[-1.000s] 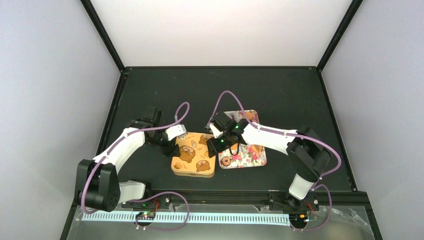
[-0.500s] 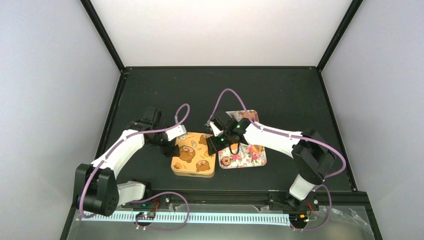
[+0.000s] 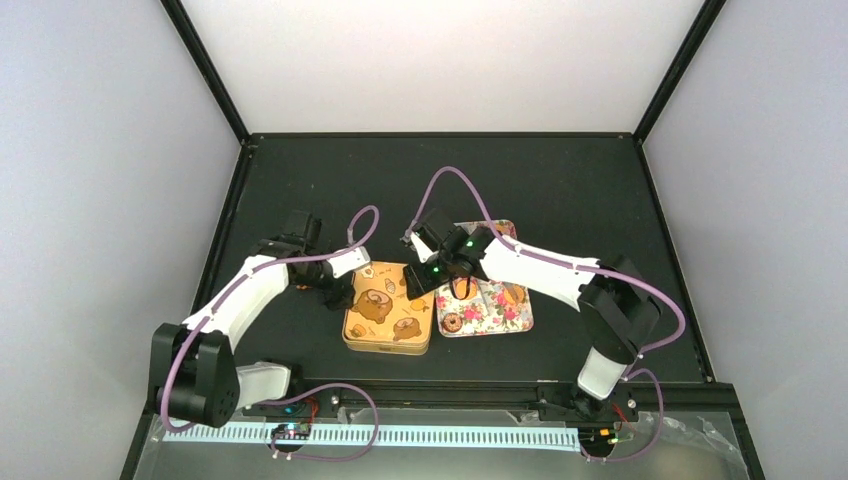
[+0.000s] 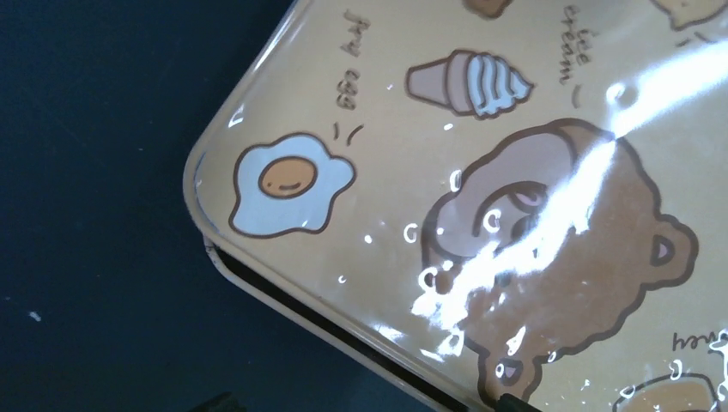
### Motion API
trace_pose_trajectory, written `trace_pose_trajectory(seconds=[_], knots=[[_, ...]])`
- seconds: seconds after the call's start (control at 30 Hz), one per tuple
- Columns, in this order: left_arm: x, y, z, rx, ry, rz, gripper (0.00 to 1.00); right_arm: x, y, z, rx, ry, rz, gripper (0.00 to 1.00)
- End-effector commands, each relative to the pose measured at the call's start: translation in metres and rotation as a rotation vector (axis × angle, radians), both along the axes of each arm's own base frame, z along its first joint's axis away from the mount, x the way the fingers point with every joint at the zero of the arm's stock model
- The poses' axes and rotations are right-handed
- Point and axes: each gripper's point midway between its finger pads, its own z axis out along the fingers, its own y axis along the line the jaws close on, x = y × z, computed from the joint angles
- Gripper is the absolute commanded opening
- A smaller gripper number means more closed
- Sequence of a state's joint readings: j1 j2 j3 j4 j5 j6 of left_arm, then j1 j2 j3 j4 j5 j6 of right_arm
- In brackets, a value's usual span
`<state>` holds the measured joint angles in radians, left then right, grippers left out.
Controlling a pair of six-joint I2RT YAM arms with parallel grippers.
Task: Pack the cookies
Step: Press the box lid onto the packing box.
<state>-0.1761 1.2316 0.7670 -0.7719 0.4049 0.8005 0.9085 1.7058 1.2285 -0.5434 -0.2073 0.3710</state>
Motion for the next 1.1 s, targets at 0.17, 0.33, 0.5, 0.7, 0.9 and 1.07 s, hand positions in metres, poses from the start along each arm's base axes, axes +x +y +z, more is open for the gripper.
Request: trace_pose_trajectory(seconds=[0.17, 0.33, 0.5, 0.7, 0.9, 1.07], knots=[[-0.019, 0.035, -0.061, 0.198, 0.067, 0.027, 0.76, -0.008, -0.004, -0.021, -0.028, 0.020, 0.004, 0.58], [-0.011, 0.018, 0.007, 0.086, -0.023, 0.014, 0.80, -0.013, -0.004, -0.024, -0.027, 0.037, 0.013, 0.58], [-0.017, -0.003, 0.065, -0.053, -0.051, -0.027, 0.85, -0.016, -0.002, -0.019, -0.011, 0.034, 0.022, 0.57], [-0.014, -0.010, 0.058, -0.089, -0.032, -0.027, 0.86, -0.025, 0.002, -0.010, 0.020, 0.040, 0.042, 0.57], [-0.001, -0.003, 0.036, -0.040, 0.018, 0.043, 0.85, -0.028, 0.002, 0.015, 0.055, 0.015, 0.044, 0.60], [0.024, 0.019, 0.043, 0.000, -0.096, 0.166, 0.99, 0.000, -0.024, 0.072, 0.092, -0.118, -0.053, 0.74]])
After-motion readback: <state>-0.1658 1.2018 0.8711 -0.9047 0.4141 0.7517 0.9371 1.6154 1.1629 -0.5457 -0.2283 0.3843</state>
